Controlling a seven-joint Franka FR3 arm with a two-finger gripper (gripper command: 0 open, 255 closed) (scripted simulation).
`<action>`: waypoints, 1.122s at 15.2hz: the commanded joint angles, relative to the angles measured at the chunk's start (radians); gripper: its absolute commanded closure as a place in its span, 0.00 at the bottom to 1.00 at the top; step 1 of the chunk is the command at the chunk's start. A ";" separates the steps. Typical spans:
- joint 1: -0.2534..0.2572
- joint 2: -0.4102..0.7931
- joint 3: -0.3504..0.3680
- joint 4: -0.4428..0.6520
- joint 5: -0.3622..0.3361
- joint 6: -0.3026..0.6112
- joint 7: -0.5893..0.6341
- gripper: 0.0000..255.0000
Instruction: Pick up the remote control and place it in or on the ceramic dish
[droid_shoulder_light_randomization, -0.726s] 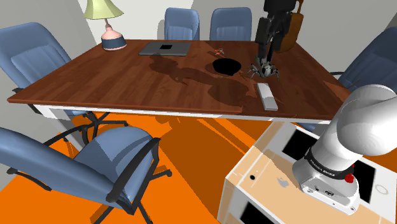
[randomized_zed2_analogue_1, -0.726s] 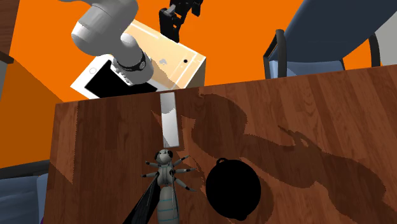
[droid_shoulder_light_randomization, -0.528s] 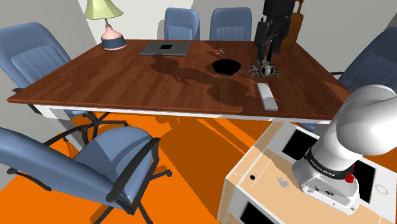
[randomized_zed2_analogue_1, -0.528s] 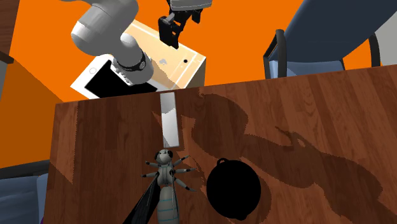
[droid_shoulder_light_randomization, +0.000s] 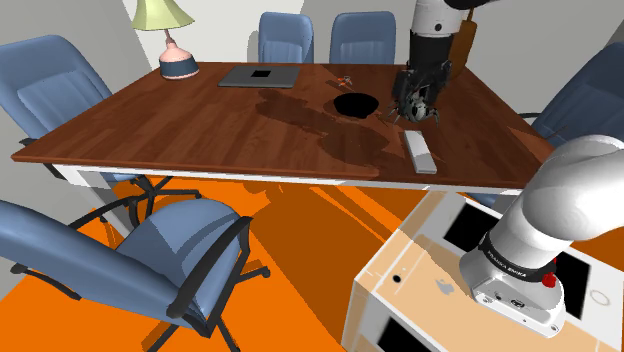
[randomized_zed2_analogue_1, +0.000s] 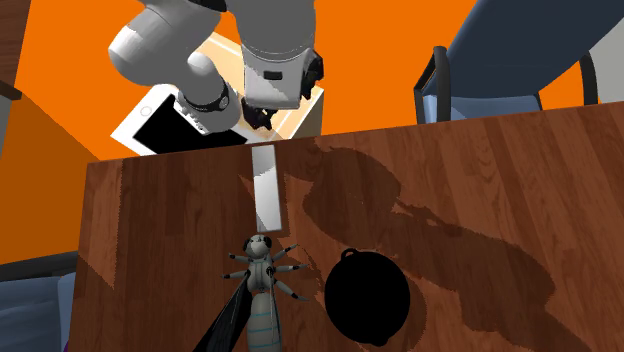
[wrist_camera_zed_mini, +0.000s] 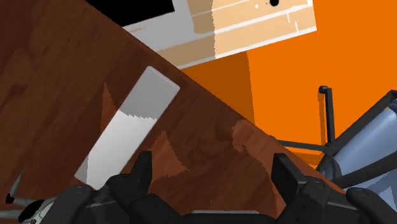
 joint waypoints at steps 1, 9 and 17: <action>-0.032 0.015 -0.016 -0.046 -0.016 0.070 0.021 0.00; -0.161 0.122 -0.077 -0.185 -0.075 0.346 0.112 0.00; -0.228 0.243 -0.114 -0.262 -0.107 0.559 0.157 0.00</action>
